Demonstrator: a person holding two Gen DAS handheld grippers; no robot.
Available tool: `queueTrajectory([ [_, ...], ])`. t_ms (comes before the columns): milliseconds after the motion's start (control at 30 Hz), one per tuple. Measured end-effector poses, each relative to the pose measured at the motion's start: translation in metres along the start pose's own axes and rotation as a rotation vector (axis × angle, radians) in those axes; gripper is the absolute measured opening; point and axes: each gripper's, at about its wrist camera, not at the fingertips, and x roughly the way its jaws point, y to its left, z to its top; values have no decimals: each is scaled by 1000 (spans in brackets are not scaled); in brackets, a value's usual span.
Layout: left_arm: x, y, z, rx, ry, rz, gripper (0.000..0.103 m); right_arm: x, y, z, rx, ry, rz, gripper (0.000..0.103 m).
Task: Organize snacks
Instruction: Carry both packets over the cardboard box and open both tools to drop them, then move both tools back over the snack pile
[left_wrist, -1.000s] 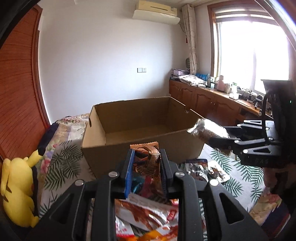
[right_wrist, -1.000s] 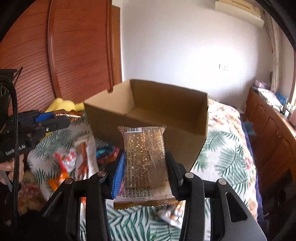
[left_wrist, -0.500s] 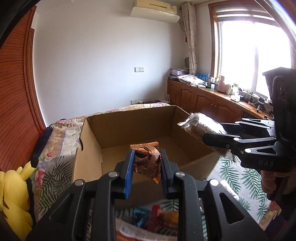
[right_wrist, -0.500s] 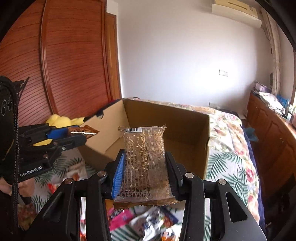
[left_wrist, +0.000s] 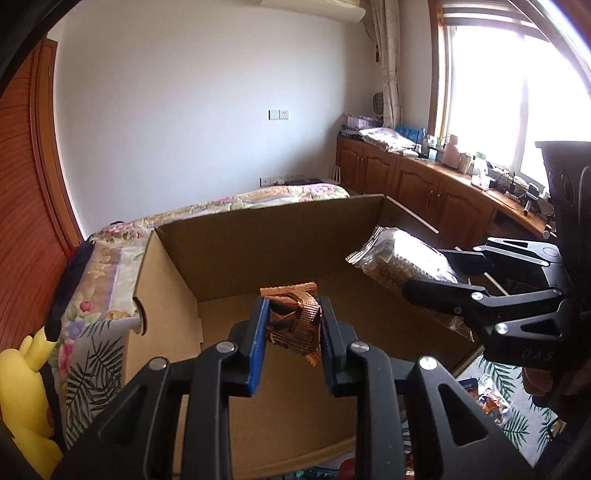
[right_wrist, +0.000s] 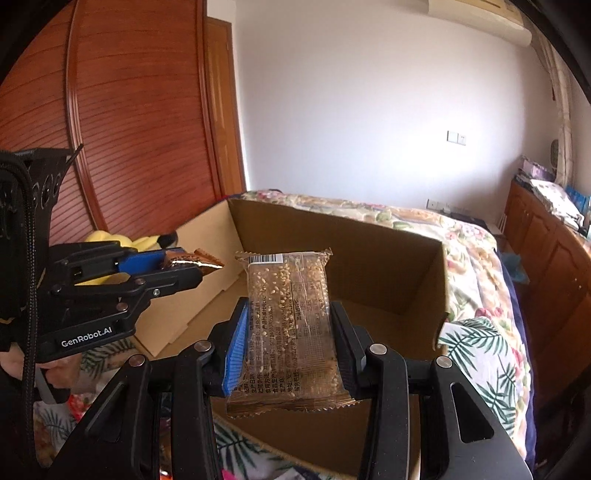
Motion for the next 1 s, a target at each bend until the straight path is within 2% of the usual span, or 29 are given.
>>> queueTrajectory([
  [200,9,-9,0,23,29,0,25,19,-2,-7,-11,48,-14,42],
  [500,13,-12,-1,11,42,-12,40,25,-3,-13,3,81,-21,46],
  [600,9,-11,-2,11,35,-8,42,24,-5,-13,18,75,-26,50],
  [767,-11,-10,-6,1,9,-8,44,4,-1,-11,34,40,-21,50],
  [867,-31,-9,-13,-7,-9,-10,49,-23,8,-16,36,8,-29,50],
  [1000,-60,-11,-27,5,-24,2,51,-55,21,-28,40,-19,-33,51],
])
